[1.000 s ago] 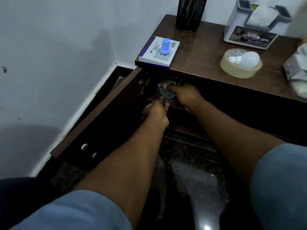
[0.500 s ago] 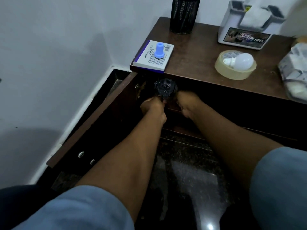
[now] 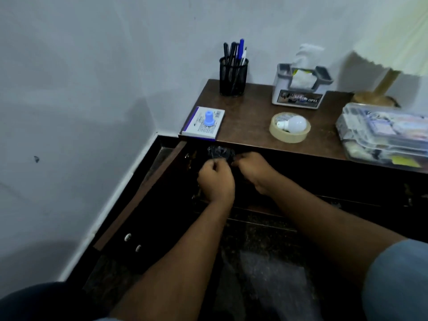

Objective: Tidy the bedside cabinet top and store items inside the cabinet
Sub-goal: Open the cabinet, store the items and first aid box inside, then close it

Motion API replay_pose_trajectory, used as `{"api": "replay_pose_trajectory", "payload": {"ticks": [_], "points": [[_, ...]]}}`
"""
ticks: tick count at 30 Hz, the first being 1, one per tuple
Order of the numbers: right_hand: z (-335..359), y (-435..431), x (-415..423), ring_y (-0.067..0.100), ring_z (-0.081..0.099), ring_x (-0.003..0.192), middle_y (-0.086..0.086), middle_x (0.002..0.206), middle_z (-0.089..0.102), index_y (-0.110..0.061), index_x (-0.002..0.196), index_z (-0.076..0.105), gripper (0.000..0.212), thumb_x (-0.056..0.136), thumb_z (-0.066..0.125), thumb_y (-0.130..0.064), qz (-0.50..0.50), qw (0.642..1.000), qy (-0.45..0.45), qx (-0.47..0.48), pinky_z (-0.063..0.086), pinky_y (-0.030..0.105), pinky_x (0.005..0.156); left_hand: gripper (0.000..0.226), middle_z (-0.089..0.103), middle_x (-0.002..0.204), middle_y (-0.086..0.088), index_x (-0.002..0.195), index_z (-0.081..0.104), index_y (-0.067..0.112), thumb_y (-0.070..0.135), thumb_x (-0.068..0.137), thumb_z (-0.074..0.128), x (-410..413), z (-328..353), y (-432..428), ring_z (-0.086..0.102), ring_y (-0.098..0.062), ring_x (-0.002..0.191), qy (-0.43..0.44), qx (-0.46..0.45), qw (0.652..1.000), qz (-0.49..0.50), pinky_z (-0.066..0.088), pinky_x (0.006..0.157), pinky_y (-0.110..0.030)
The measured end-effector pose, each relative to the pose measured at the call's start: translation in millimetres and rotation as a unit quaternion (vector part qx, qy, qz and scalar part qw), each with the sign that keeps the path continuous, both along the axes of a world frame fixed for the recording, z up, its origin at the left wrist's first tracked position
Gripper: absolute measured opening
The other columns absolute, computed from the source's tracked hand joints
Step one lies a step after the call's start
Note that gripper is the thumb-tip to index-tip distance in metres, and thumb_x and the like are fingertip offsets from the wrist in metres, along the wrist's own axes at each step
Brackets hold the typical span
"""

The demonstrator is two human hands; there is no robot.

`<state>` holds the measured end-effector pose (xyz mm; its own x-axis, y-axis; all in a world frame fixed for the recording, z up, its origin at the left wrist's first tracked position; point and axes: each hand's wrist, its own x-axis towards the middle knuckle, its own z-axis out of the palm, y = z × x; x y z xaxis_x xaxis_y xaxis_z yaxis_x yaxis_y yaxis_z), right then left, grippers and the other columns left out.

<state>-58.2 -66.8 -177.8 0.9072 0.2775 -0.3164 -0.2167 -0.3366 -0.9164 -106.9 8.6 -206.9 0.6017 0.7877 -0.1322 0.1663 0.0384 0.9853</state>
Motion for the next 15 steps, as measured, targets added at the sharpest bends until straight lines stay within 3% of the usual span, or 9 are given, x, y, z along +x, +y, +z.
{"api": "replay_pose_trajectory", "payload": {"ticks": [3, 6, 9, 11, 13, 14, 15], "points": [[16, -6, -16, 0.005, 0.048, 0.032, 0.008, 0.056, 0.058, 0.002, 0.084, 0.071, 0.018, 0.09, 0.056, -0.006, 0.026, 0.999, -0.018, -0.027, 0.031, 0.014, 0.033, 0.025, 0.072, 0.083, 0.001, 0.083, 0.072, 0.015, 0.031, 0.082, 0.053, -30, 25, 1, 0.066, -0.02, 0.078, -0.059, 0.266, 0.959, -0.081, 0.051, 0.069, -0.032], [32, -8, -34, 0.016, 0.065, 0.052, 0.013, 0.072, 0.069, 0.002, 0.09, 0.072, 0.024, 0.093, 0.054, -0.014, 0.075, 0.994, -0.034, -0.07, 0.048, 0.022, 0.043, 0.014, 0.063, 0.098, 0.002, 0.092, 0.068, 0.02, 0.026, 0.084, 0.059, -43, 47, 13, 0.062, -0.021, 0.09, -0.111, 0.415, 0.9, -0.077, 0.051, 0.073, -0.037], [57, -5, -40, 0.028, 0.071, 0.061, 0.011, 0.072, 0.071, -0.007, 0.077, 0.068, 0.023, 0.089, 0.053, -0.02, 0.065, 0.977, -0.156, -0.13, 0.057, 0.038, 0.051, 0.042, 0.055, 0.121, -0.005, 0.121, 0.057, 0.015, 0.029, 0.082, 0.063, -37, 72, 39, 0.053, -0.03, 0.112, -0.065, 0.457, 0.886, -0.036, 0.044, 0.093, -0.045], [72, 2, -36, 0.024, 0.063, 0.061, 0.002, 0.066, 0.064, -0.011, 0.068, 0.058, 0.023, 0.089, 0.056, -0.022, 0.001, 0.936, -0.307, -0.171, 0.044, 0.03, 0.052, 0.062, 0.047, 0.136, -0.007, 0.137, 0.046, 0.016, 0.041, 0.082, 0.065, -29, 82, 57, 0.045, -0.031, 0.124, 0.029, 0.461, 0.886, -0.047, 0.038, 0.101, -0.048], [82, 11, -31, 0.016, 0.054, 0.067, -0.002, 0.074, 0.061, -0.016, 0.076, 0.057, 0.014, 0.089, 0.059, -0.019, -0.05, 0.895, -0.415, -0.155, 0.03, 0.025, 0.053, 0.077, 0.042, 0.144, -0.011, 0.144, 0.039, 0.011, 0.048, 0.083, 0.069, -22, 86, 69, 0.039, -0.032, 0.134, 0.083, 0.425, 0.897, -0.088, 0.033, 0.109, -0.046], [85, 16, -24, 0.016, 0.055, 0.074, 0.0, 0.083, 0.064, -0.014, 0.085, 0.062, 0.005, 0.089, 0.059, -0.015, -0.047, 0.887, -0.439, -0.137, 0.029, 0.024, 0.057, 0.08, 0.043, 0.145, -0.013, 0.144, 0.039, 0.008, 0.049, 0.083, 0.072, -18, 87, 71, 0.038, -0.032, 0.136, 0.092, 0.403, 0.904, -0.108, 0.032, 0.111, -0.043], [86, 22, -15, 0.019, 0.059, 0.085, 0.004, 0.096, 0.066, -0.011, 0.098, 0.066, 0.012, 0.089, 0.058, -0.011, -0.028, 0.882, -0.452, -0.128, 0.034, 0.024, 0.065, 0.079, 0.045, 0.142, -0.015, 0.141, 0.042, 0.005, 0.048, 0.083, 0.073, -15, 89, 70, 0.04, -0.033, 0.134, 0.091, 0.39, 0.908, -0.124, 0.032, 0.11, -0.041]]}}
